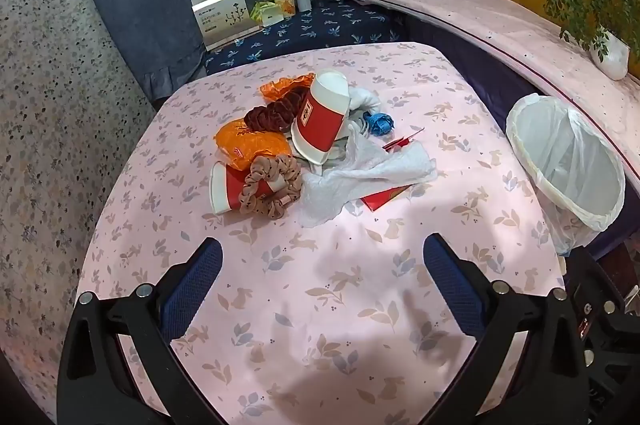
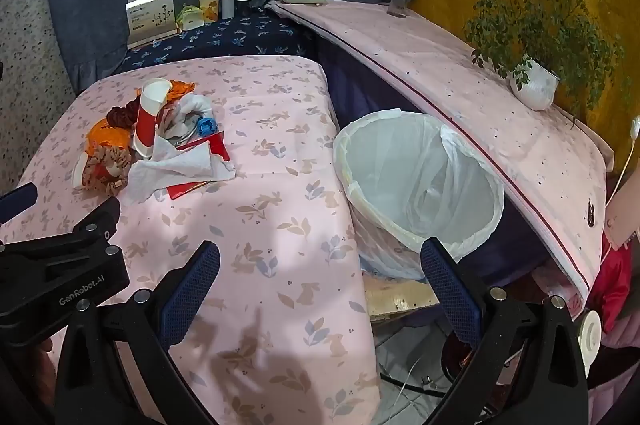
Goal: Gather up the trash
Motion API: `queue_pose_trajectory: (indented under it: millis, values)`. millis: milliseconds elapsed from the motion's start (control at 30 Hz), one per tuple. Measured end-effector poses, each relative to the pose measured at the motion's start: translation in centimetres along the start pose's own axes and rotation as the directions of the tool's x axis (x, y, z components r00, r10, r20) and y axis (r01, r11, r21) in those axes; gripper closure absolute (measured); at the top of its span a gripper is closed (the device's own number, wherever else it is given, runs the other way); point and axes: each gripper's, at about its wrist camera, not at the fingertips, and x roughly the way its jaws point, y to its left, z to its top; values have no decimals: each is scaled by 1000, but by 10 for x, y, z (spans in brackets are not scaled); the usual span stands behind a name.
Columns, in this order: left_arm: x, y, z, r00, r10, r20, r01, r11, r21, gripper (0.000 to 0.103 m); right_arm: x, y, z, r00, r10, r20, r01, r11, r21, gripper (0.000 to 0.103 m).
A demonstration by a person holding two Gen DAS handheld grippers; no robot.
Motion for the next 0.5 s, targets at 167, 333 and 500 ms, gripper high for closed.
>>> queue_pose_trajectory:
  millis: [167, 333, 500]
  values:
    - [0, 0, 0, 1000, -6, -6, 6, 1000, -3, 7, -1, 1, -1, 1000, 1, -1, -1, 1000, 0, 7]
    - [0, 0, 0, 1000, -8, -4, 8, 1000, -3, 7, 0, 1, -1, 1000, 0, -3, 0, 1000, -1, 7]
    - [0, -7, -7, 1000, -13, -6, 13, 1000, -4, 7, 3, -1, -1, 1000, -2, -3, 2, 1000, 6, 7]
